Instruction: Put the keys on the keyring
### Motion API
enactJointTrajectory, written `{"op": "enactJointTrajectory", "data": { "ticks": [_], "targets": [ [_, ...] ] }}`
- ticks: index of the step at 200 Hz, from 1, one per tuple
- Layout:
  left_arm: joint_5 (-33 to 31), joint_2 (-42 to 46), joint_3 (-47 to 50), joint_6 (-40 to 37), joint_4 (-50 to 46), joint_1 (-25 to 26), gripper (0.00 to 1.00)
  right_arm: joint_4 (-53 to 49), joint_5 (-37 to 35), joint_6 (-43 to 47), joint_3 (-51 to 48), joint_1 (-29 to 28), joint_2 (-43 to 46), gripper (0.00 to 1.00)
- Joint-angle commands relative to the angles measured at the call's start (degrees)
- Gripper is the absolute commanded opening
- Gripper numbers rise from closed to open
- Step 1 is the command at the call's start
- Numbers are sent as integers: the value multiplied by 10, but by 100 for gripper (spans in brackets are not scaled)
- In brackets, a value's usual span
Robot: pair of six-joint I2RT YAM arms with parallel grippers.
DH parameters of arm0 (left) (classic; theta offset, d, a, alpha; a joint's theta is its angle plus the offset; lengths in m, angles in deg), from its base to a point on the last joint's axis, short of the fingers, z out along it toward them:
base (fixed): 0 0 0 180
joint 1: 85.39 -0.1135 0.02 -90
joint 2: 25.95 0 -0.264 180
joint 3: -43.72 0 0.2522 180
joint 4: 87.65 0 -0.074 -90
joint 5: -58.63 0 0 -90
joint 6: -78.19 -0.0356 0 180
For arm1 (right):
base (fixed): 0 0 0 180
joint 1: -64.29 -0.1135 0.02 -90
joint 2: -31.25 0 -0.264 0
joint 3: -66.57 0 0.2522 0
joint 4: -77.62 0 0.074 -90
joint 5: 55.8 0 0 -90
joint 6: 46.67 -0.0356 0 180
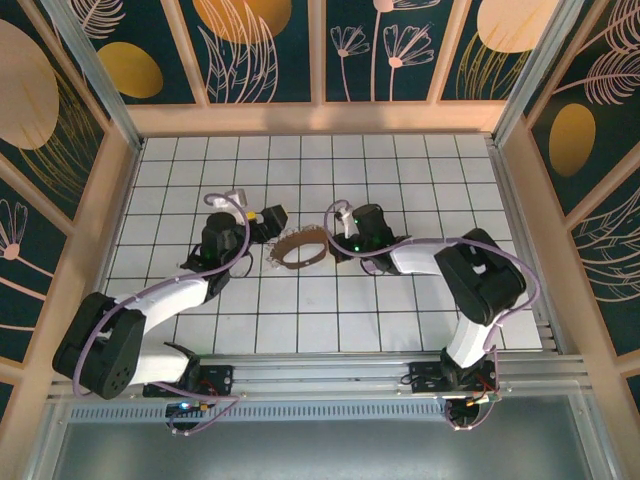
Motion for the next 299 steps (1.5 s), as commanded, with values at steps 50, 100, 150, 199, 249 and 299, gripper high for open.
{"op": "enactJointTrajectory", "data": {
  "ticks": [50, 100, 150, 199, 249, 299],
  "targets": [
    [35, 0, -150, -95, -91, 4, 98, 51, 160, 33, 75, 35, 93, 0],
    [85, -16, -195, -138, -107, 5, 94, 89, 287, 23, 108, 78, 95, 0],
    [159, -49, -213, -129, -85, 4, 83, 154, 365, -21, 91, 110, 108, 0],
    [148, -52, -206, -120, -76, 4, 81, 148, 331, -30, 78, 113, 102, 0],
    [91, -36, -198, -120, -92, 4, 85, 165, 307, -50, 107, 83, 36, 0],
    [65, -25, -204, -126, -113, 4, 87, 250, 327, -113, 159, 48, -43, 0]
  ]
}}
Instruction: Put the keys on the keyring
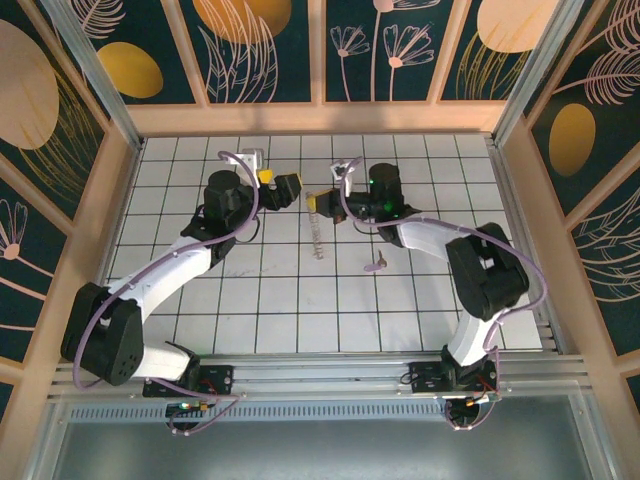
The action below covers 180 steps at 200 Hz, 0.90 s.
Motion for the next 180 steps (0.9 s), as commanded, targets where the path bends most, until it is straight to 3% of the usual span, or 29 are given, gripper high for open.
{"op": "enactJointTrajectory", "data": {
  "ticks": [1, 85, 180],
  "targets": [
    [-21, 17, -7, -3, -11, 4, 87, 89, 19, -39, 29, -11, -13, 0],
    [-5, -1, -8, -1, -6, 4, 87, 69, -76, 21, -135, -13, -20, 0],
    [-4, 1, 8, 7, 1, 4, 88, 111, -96, -11, -224, -14, -55, 0]
  ]
}}
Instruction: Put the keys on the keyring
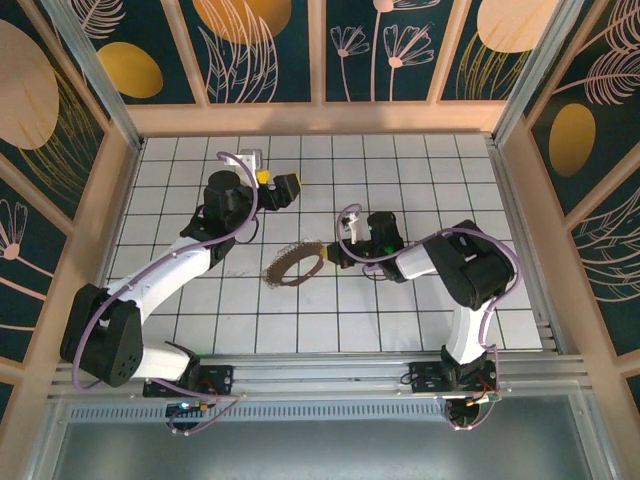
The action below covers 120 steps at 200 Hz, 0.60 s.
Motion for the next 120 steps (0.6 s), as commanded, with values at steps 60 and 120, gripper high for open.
{"op": "enactJointTrajectory", "data": {
  "ticks": [60, 120],
  "targets": [
    [17, -9, 8, 16, 26, 5, 88, 37, -19, -13, -43, -3, -5, 8],
    [21, -13, 8, 22, 32, 4, 88, 39, -28, -15, -62, -2, 11, 21]
  ]
}}
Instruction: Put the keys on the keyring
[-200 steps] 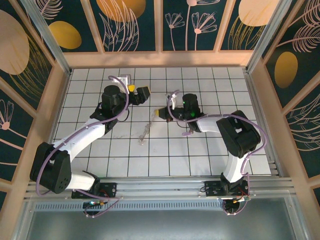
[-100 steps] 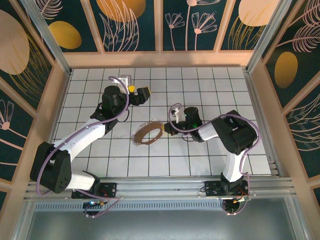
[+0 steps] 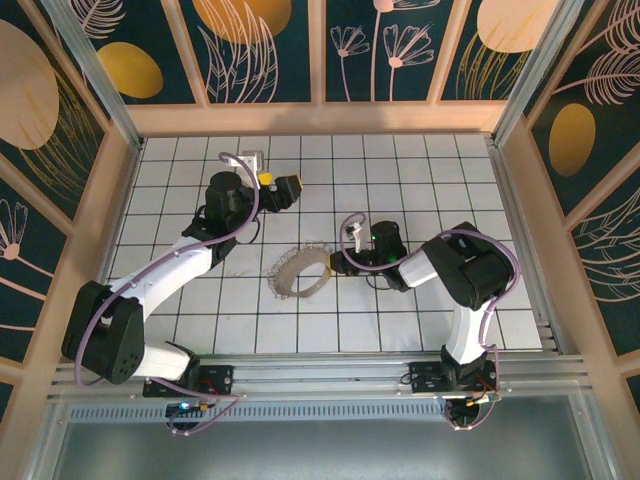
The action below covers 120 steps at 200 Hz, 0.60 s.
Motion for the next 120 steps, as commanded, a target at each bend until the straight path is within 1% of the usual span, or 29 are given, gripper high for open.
{"op": "enactJointTrajectory", "data": {
  "ticks": [1, 120],
  "targets": [
    [9, -4, 5, 9, 22, 4, 88, 4, -12, 0, -14, -2, 11, 21],
    [13, -5, 7, 12, 27, 4, 88, -9, -21, 9, -41, 1, 28, 21]
  ]
}}
